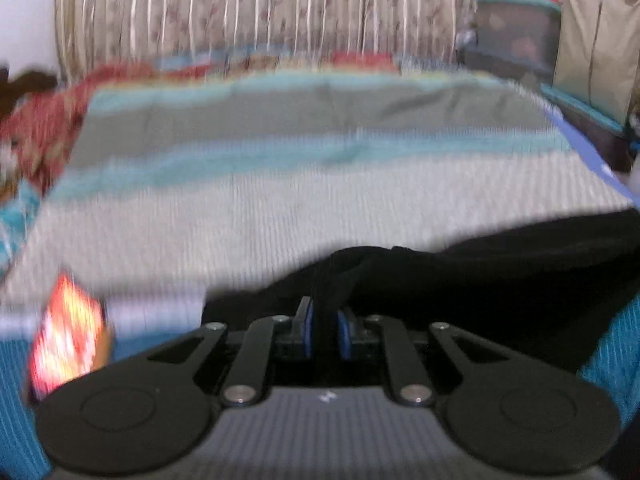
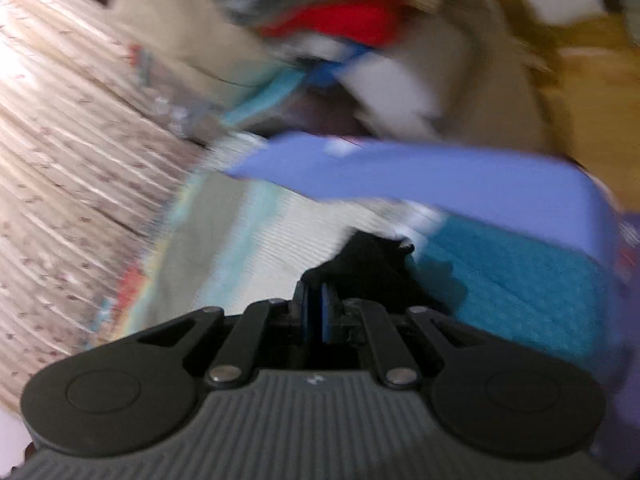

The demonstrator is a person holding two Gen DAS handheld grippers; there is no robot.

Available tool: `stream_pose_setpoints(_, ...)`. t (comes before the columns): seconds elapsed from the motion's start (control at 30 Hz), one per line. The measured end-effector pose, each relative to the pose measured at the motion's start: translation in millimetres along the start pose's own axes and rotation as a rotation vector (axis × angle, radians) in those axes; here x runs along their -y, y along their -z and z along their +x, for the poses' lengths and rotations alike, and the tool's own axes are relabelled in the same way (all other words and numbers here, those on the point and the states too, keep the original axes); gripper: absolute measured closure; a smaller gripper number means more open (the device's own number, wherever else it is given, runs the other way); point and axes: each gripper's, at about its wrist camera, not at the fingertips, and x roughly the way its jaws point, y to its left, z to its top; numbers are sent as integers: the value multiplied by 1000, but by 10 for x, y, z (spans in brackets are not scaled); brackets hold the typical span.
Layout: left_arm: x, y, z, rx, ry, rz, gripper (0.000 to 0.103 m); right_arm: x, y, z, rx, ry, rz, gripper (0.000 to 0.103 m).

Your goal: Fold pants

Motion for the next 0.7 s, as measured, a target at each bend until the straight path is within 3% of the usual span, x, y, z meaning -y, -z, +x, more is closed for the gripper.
stream_pose_setpoints(0.1,24,367,169,-153,-3,-46,83,458,204,164,-70,71,155,82)
stream_pose_setpoints(0.13,36,434,164,-168,-9,-37,80,572,234,173,-69,60,219,67)
stream_pose_setpoints(0.17,43,476,116,-174,-10,-36,74,649,247,146,-50,26,269,59)
stream_pose_setpoints(0.2,15,485,23,-168,-1,-50,67,692,251,105,-22,-19,308,57)
stream_pose_setpoints(0.27,-111,483,-184,-132,10,-120,30,669,199,26,13,-69,302,52)
stream_pose_setpoints(0.37,-406,429,-429,-73,-13,-278,7,566,115,-38,38,-109,242,46)
stream_pose_setpoints(0.47,-701,293,-438,-57,14,-459,6,465,130,9,22,-110,168,40)
stream_pose_setpoints(0.6,-679,129,-191,-101,0,-528,6,421,165,297,-35,-2,112,37)
stream_pose_setpoints(0.63,-611,112,-136,-109,1,-527,8,411,165,386,-52,15,107,49)
stream_pose_setpoints(0.67,-567,50,-33,-123,-5,-517,18,393,145,463,-70,23,92,88)
stream_pose_setpoints(0.7,-505,-7,85,-150,-20,-496,30,335,115,525,-82,35,83,94)
